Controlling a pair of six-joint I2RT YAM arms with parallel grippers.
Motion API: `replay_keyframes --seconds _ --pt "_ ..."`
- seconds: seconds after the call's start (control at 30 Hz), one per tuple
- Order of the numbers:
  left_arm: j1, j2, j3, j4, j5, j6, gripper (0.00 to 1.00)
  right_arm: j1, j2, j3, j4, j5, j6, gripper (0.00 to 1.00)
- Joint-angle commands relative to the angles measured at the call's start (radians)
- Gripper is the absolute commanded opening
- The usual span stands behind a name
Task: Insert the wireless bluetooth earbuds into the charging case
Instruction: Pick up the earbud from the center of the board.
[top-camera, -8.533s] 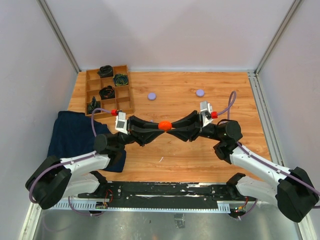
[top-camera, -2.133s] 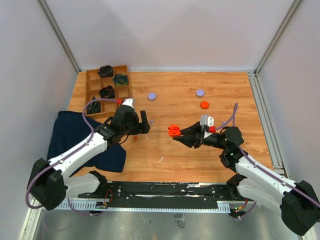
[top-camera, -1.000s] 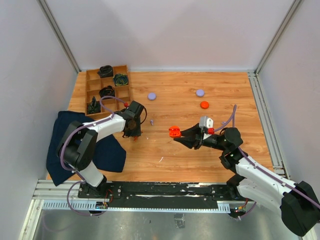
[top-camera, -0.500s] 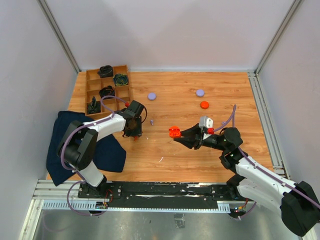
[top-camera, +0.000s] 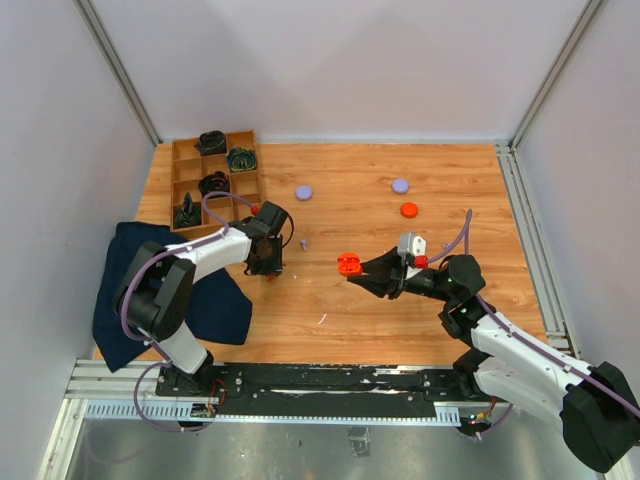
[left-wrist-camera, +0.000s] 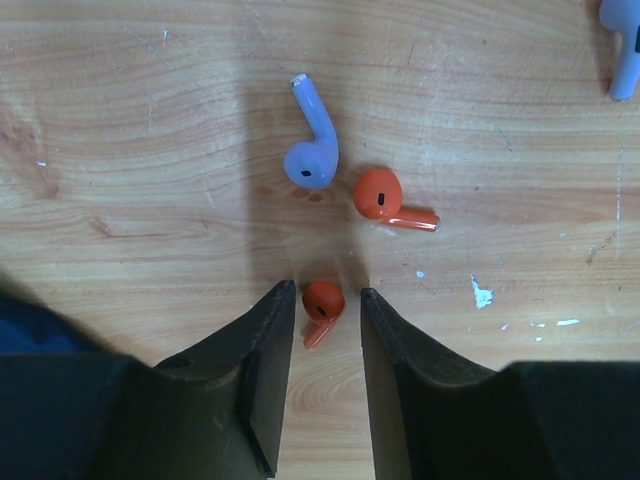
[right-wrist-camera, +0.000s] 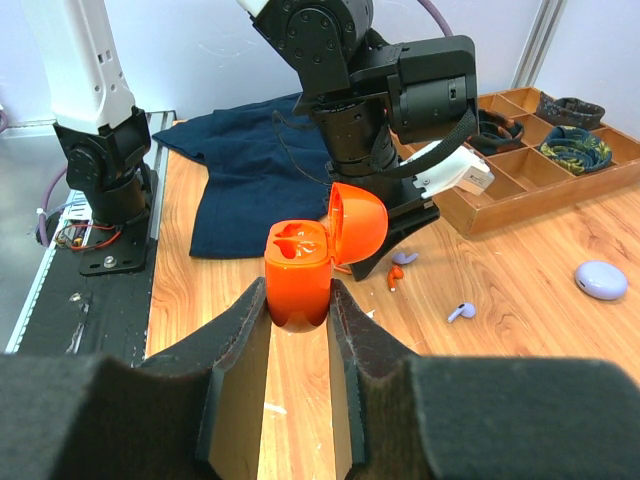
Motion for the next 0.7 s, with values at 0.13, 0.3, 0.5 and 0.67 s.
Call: replay_keyframes --seconds 0.13,0.3,0.5,0.67 --pt "-0.005 0.020 -0.004 -0.077 0.021 0.017 0.34 -0.019 0.004 0.000 0.034 -0.006 0.008 0.01" --pt "-0.013 0.022 0.003 -0.077 0.020 0.020 0.27 -0.019 0.007 0.004 0.031 -0.007 0.010 0.01" --pt "-0.016 -0.039 -0.008 -0.052 0.039 0.029 0.21 -0.019 0.007 0.010 0.027 -0.001 0.013 0.01" --pt "-0.017 -0.143 -0.022 -0.001 0.095 0.028 0.20 -0.018 0.009 0.017 0.032 0.011 0.019 0.01"
